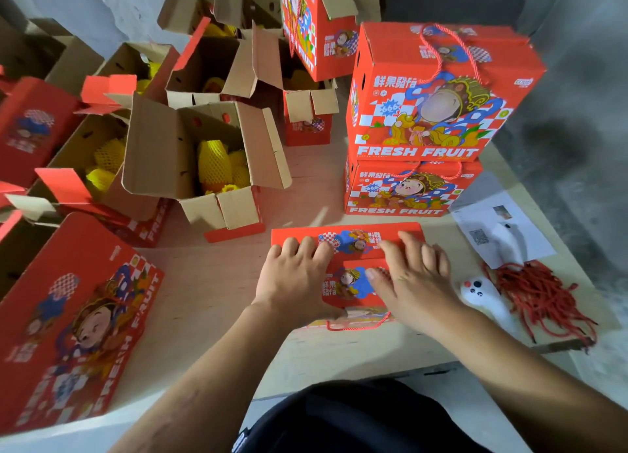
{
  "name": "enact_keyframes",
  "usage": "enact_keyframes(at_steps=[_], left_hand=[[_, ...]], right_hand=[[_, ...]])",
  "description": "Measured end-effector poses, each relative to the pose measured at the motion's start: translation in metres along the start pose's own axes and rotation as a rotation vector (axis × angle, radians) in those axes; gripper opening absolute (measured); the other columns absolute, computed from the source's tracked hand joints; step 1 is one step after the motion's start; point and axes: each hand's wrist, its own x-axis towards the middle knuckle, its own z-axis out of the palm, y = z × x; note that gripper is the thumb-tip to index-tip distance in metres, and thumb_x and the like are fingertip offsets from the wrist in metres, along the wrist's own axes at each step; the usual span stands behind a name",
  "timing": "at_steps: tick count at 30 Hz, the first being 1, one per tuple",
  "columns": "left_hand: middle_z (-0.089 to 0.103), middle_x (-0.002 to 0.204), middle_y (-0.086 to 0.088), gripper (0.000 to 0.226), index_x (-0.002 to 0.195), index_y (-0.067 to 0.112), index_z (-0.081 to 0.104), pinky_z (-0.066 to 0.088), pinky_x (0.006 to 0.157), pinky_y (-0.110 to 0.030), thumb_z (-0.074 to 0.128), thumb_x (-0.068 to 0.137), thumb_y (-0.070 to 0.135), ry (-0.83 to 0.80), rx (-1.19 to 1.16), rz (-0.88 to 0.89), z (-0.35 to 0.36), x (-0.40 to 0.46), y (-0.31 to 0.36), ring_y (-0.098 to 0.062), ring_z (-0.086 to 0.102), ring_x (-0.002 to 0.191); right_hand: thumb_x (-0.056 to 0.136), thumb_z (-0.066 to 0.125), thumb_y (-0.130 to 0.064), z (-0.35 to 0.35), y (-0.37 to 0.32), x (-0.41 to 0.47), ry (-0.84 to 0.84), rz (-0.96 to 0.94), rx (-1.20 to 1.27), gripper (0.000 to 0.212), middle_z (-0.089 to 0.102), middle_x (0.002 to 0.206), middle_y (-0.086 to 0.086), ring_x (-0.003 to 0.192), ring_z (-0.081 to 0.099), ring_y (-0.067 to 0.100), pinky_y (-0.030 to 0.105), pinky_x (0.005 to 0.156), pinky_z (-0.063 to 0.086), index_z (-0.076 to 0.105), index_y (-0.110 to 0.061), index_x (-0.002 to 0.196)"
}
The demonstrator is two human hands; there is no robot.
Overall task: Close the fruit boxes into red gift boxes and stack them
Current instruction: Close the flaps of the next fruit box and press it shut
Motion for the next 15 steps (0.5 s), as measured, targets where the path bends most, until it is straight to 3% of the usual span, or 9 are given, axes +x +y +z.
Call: enact_keyframes(at_steps=[2,4,6,8,10,12,14,15], left_hand=[[0.053,0.113,0.002,0.102,0.121,0.023,0.048,0.042,0.086,-0.040,0.063,0.051,0.095,0.005,-0.002,-0.016,0.000,-0.001,0.000,-0.025,0.050,0.097],[0.053,0.113,0.000,0.102,0.122,0.023,0.052,0.041,0.088,-0.042,0.059,0.052,0.096,0.035,0.008,-0.017,0.001,-0.003,0.001,-0.026,0.049,0.098],[0.053,0.117,0.000,0.103,0.127,0.024,0.056,0.040,0.092,-0.044,0.055,0.053,0.096,0.061,0.005,-0.012,0.002,-0.007,0.003,-0.027,0.050,0.102],[0.053,0.123,-0.001,0.107,0.133,0.024,0.055,0.039,0.099,-0.046,0.053,0.054,0.097,0.063,-0.002,-0.009,0.002,-0.008,0.003,-0.028,0.051,0.109],[0.052,0.128,-0.002,0.111,0.138,0.025,0.053,0.039,0.102,-0.046,0.053,0.054,0.098,0.040,0.012,-0.016,-0.001,-0.007,0.004,-0.028,0.050,0.112],[0.051,0.122,-0.002,0.106,0.130,0.022,0.050,0.038,0.094,-0.045,0.057,0.054,0.097,0.022,0.038,-0.039,-0.004,-0.009,0.007,-0.028,0.049,0.106],[0.048,0.116,-0.003,0.103,0.121,0.019,0.041,0.035,0.087,-0.043,0.063,0.054,0.094,-0.018,0.075,-0.056,-0.006,-0.011,0.012,-0.027,0.044,0.099],[0.046,0.115,-0.003,0.105,0.122,0.018,0.036,0.034,0.085,-0.042,0.065,0.055,0.093,-0.052,0.092,-0.054,-0.007,-0.011,0.014,-0.027,0.043,0.099]], right_hand=[[0.090,0.002,-0.075,0.005,-0.006,0.001,-0.027,0.006,0.004,0.085,-0.008,0.171,0.014,0.153,0.006,0.031,0.049,0.123,-0.007,0.010,-0.032,0.163],[0.088,0.000,-0.079,0.006,-0.006,0.005,-0.042,0.014,0.037,0.089,-0.029,0.168,0.010,0.157,-0.014,0.027,0.045,0.123,-0.014,-0.007,-0.034,0.164],[0.085,-0.001,-0.083,0.006,-0.002,0.008,-0.096,0.002,0.058,0.091,-0.041,0.163,0.006,0.154,-0.027,0.025,0.045,0.124,-0.015,-0.017,-0.035,0.161],[0.084,0.000,-0.085,0.003,-0.001,0.011,-0.164,0.001,0.060,0.092,-0.044,0.161,0.006,0.155,-0.026,0.026,0.046,0.124,-0.014,-0.023,-0.037,0.159],[0.087,0.004,-0.084,-0.002,-0.003,0.014,-0.221,0.012,0.038,0.090,-0.037,0.165,0.007,0.156,-0.018,0.029,0.047,0.124,-0.009,-0.023,-0.037,0.159],[0.090,0.007,-0.082,-0.007,-0.003,0.012,-0.210,-0.007,-0.003,0.089,-0.011,0.170,0.006,0.154,0.001,0.031,0.048,0.124,0.006,-0.009,-0.032,0.162],[0.088,0.011,-0.082,-0.011,-0.001,0.005,-0.064,-0.106,-0.063,0.090,0.029,0.146,0.004,0.130,0.031,0.030,0.046,0.109,0.031,0.021,-0.029,0.160],[0.088,0.015,-0.082,-0.011,0.000,0.002,0.017,-0.162,-0.089,0.085,0.039,0.128,0.001,0.115,0.038,0.028,0.044,0.098,0.037,0.034,-0.029,0.152]])
